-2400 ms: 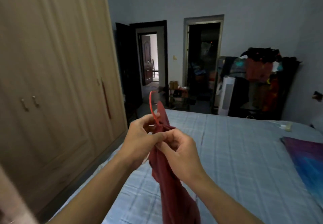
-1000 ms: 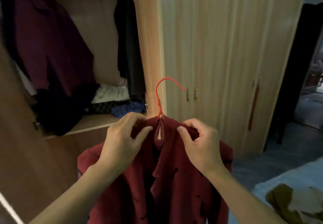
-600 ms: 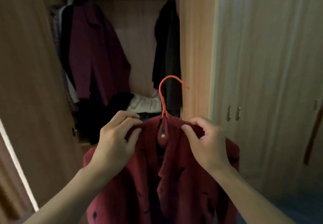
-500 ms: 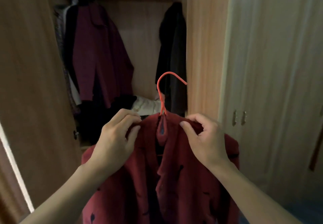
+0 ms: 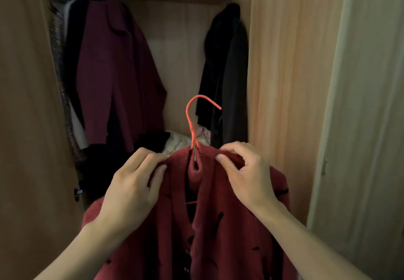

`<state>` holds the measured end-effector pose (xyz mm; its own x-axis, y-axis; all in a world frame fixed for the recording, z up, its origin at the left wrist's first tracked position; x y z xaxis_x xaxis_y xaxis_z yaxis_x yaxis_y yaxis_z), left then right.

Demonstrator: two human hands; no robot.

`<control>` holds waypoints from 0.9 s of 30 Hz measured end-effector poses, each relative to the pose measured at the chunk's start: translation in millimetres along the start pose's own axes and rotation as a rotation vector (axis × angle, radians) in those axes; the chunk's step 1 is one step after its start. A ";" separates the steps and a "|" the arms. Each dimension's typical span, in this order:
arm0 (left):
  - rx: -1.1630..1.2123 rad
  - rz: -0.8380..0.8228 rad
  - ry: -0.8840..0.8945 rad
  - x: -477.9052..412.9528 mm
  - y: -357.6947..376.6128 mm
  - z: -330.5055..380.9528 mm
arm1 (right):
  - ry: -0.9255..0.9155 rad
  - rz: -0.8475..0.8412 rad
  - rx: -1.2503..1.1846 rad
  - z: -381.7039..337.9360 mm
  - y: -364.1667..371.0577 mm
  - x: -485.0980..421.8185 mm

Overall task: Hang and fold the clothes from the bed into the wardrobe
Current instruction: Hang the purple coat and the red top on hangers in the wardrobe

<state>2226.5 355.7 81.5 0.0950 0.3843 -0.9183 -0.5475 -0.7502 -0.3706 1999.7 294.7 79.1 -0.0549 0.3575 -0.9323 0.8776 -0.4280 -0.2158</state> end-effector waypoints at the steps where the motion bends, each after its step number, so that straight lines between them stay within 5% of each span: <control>1: -0.011 -0.003 0.003 -4.1 6.4 -5.8 | -0.008 0.005 -0.016 10.1 7.9 -5.8; 27: -0.535 0.136 0.247 -256.6 66.0 -166.3 | -0.342 0.221 -0.337 156.6 192.6 -281.2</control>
<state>2304.2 118.1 269.5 0.2783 0.1779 -0.9439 -0.0803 -0.9750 -0.2074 2109.6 -18.3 254.2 0.0456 -0.0266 -0.9986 0.9872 -0.1520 0.0492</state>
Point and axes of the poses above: each hand's wrist, its own x-axis away from the middle knuckle, its own y-axis out of the palm, z = x × y, the point moved 6 cm from there along -x, towards the middle knuckle, and after that the axes turned 6 degrees about -y, right-handed, at the moved point
